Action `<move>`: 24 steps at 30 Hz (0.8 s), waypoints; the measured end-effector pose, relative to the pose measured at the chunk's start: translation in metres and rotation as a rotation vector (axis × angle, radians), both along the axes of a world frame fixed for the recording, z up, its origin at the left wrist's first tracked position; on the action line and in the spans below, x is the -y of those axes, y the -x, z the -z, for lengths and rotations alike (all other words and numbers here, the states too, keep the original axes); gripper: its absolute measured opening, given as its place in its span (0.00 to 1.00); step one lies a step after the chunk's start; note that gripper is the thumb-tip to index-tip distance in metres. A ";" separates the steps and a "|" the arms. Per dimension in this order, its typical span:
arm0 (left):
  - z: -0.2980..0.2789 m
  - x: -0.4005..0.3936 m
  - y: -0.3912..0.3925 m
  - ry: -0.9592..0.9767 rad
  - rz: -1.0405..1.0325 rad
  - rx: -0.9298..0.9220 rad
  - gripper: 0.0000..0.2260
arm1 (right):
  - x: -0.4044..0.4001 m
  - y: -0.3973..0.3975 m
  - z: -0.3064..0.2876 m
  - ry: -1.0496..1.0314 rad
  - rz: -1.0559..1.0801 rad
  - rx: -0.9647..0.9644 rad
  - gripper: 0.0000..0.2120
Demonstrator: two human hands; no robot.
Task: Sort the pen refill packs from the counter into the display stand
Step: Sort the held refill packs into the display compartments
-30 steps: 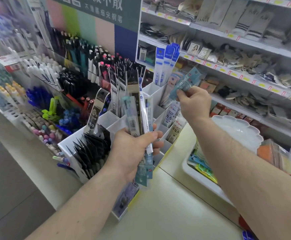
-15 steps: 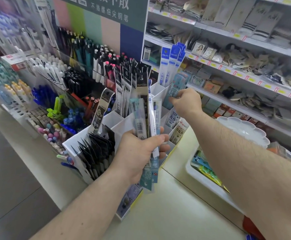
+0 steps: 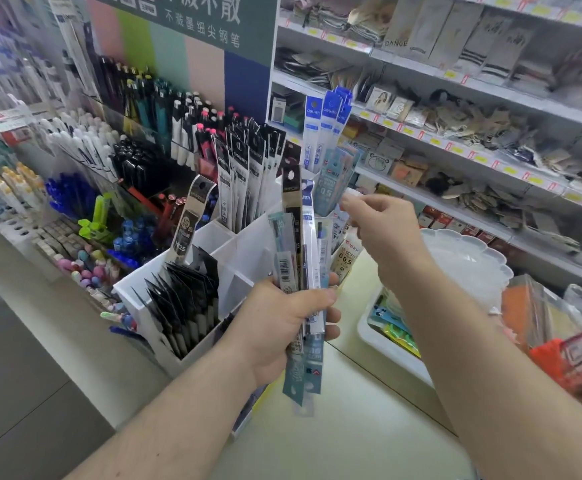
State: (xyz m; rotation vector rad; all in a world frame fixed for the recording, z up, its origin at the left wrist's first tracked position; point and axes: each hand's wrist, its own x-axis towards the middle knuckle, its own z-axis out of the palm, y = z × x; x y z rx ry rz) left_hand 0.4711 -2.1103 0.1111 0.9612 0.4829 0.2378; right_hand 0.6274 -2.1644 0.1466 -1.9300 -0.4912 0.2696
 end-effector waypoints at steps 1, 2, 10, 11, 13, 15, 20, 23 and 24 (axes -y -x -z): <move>0.002 0.002 0.000 -0.009 0.016 -0.008 0.07 | 0.012 0.015 -0.002 -0.038 -0.074 -0.102 0.14; 0.004 0.003 0.000 -0.016 0.036 -0.017 0.08 | 0.023 0.028 -0.002 -0.036 -0.150 -0.174 0.17; 0.015 0.027 0.001 -0.106 0.221 -0.053 0.09 | 0.066 0.079 0.016 -0.053 -0.191 -0.373 0.10; 0.016 0.030 0.002 -0.105 0.228 -0.063 0.10 | 0.071 0.081 0.018 -0.059 -0.164 -0.386 0.11; 0.018 0.034 0.005 -0.089 0.234 -0.089 0.11 | 0.080 0.084 0.022 -0.070 -0.108 -0.398 0.11; 0.022 0.036 0.008 -0.075 0.215 -0.121 0.11 | 0.089 0.087 0.026 -0.109 -0.045 -0.397 0.10; 0.026 0.041 0.014 -0.085 0.202 -0.185 0.10 | 0.105 0.090 0.033 -0.239 0.036 -0.461 0.08; 0.026 0.044 0.018 -0.112 0.183 -0.168 0.08 | 0.110 0.094 0.034 -0.298 0.086 -0.476 0.09; 0.025 0.046 0.020 -0.139 0.179 -0.166 0.08 | 0.111 0.095 0.035 -0.324 0.126 -0.485 0.09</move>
